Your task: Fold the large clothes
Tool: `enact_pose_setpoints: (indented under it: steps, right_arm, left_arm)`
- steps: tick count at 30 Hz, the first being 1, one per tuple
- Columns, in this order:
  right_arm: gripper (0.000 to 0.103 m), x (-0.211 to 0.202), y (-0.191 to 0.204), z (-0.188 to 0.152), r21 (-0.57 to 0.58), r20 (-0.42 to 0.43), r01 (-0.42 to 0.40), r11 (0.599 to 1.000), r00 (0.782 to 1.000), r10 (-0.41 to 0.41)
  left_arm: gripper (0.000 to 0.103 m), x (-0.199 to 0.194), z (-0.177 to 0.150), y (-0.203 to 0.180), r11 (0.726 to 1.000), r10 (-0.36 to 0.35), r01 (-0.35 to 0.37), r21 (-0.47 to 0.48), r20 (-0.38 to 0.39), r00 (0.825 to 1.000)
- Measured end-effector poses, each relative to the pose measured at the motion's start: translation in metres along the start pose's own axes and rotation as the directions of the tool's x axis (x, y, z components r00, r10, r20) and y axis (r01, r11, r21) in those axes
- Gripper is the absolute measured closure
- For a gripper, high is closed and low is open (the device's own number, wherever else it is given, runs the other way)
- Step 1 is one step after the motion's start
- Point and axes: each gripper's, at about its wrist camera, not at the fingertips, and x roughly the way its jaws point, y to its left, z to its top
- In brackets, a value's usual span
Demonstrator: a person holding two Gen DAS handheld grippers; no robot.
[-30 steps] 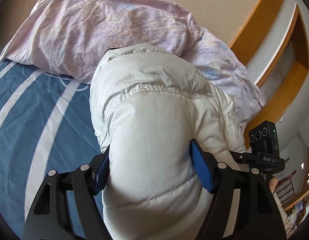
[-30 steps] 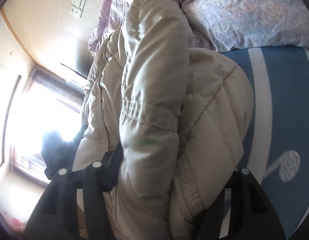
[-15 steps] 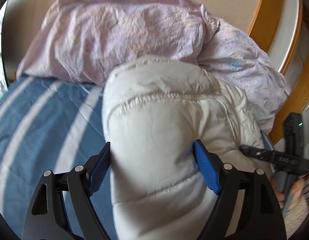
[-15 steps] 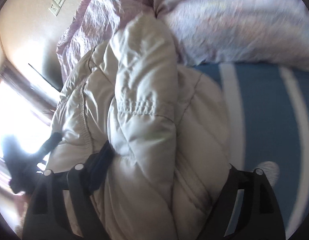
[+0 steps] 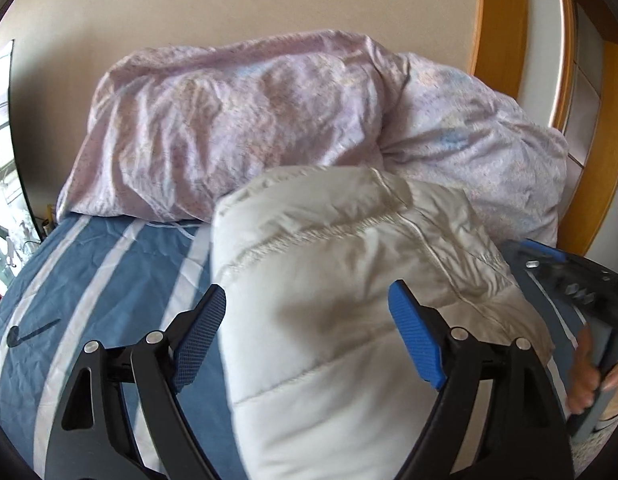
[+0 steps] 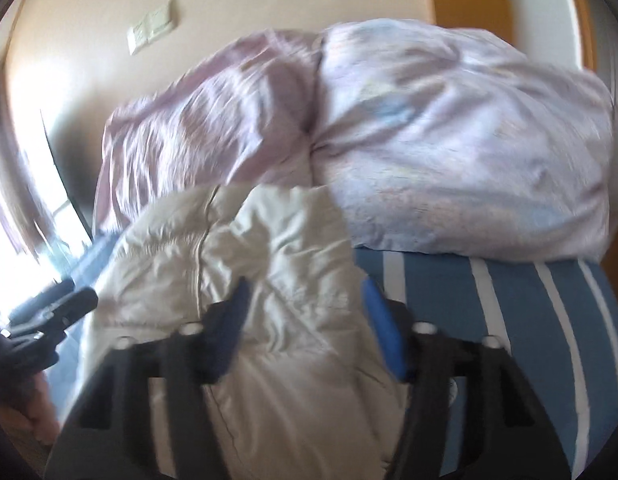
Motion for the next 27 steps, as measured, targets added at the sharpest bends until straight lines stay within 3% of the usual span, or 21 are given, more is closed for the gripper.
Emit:
enact_pose_setpoints:
  steps: [3, 8, 17, 27]
  right_arm:
    - [0.069, 0.016, 0.006, -0.002, -0.019, -0.009, 0.011, 1.000, 1.000, -0.012]
    - [0.069, 0.048, 0.016, -0.012, -0.074, -0.041, 0.095, 0.993, 0.994, -0.098]
    - [0.069, 0.086, -0.005, -0.025, -0.010, -0.126, 0.047, 0.999, 0.991, -0.048]
    - [0.068, 0.097, -0.011, -0.026, -0.001, -0.129, 0.043, 0.999, 0.991, -0.043]
  left_arm:
    - [0.019, 0.014, -0.002, -0.012, 0.999, 0.017, -0.015, 0.048, -0.034, 0.999]
    - [0.018, 0.029, -0.007, -0.022, 0.995, 0.050, -0.047, 0.090, -0.037, 0.998]
    - [0.014, 0.051, -0.016, -0.035, 0.992, 0.059, -0.055, 0.113, -0.033, 0.998]
    - [0.010, 0.066, -0.025, -0.043, 0.988, 0.094, -0.092, 0.124, -0.014, 0.995]
